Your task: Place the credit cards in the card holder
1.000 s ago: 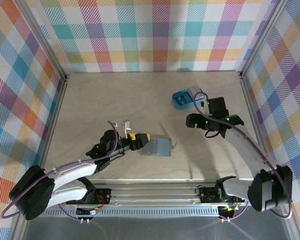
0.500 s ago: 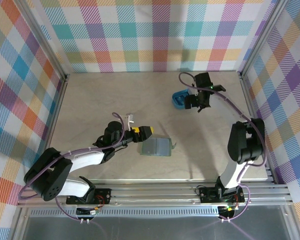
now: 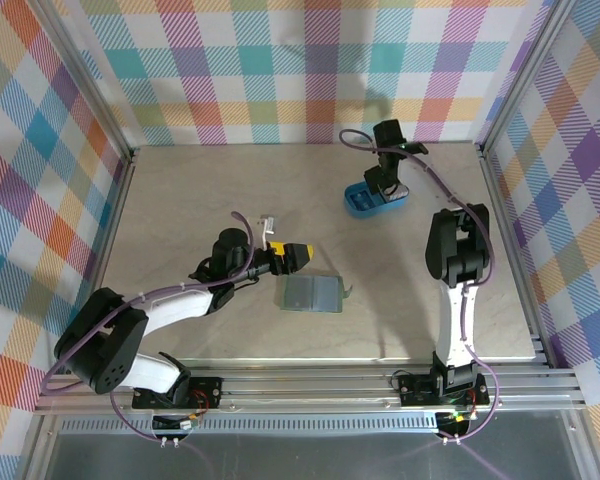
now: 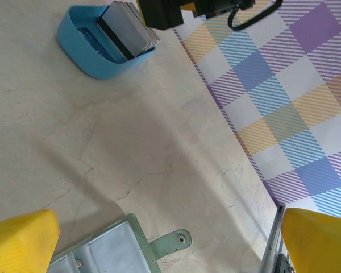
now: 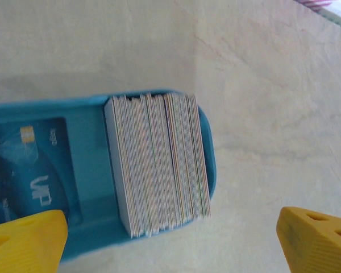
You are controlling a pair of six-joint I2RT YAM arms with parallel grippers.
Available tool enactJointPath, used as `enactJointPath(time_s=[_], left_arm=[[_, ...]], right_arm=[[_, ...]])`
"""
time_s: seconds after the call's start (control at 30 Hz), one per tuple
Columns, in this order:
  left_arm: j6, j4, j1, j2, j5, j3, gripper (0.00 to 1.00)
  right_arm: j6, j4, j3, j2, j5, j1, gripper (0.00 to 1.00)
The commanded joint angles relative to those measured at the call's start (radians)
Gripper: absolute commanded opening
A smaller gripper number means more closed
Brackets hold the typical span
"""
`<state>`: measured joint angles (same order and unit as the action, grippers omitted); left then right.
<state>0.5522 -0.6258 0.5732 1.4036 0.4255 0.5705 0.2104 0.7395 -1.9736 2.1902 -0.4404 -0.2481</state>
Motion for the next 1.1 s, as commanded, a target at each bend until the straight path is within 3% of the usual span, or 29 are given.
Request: enactJointPath(time_s=[0.0, 0.43, 1.07], left_arm=[[-0.020, 0.007, -0.013, 0.015, 0.026, 0.030, 1.00], [-0.048, 0.064, -0.013, 0.004, 0.054, 0.058, 0.99], [-0.027, 0.069, -0.013, 0.023, 0.065, 0.066, 0.95]], right_arm=[[0.041, 0.053, -0.082, 0.064, -0.038, 0.005, 0.95], [0.130, 0.141, -0.301, 0.234, -0.091, 0.003, 0.97], [0.204, 0.051, -0.277, 0.282, -0.220, 0.003, 0.97]])
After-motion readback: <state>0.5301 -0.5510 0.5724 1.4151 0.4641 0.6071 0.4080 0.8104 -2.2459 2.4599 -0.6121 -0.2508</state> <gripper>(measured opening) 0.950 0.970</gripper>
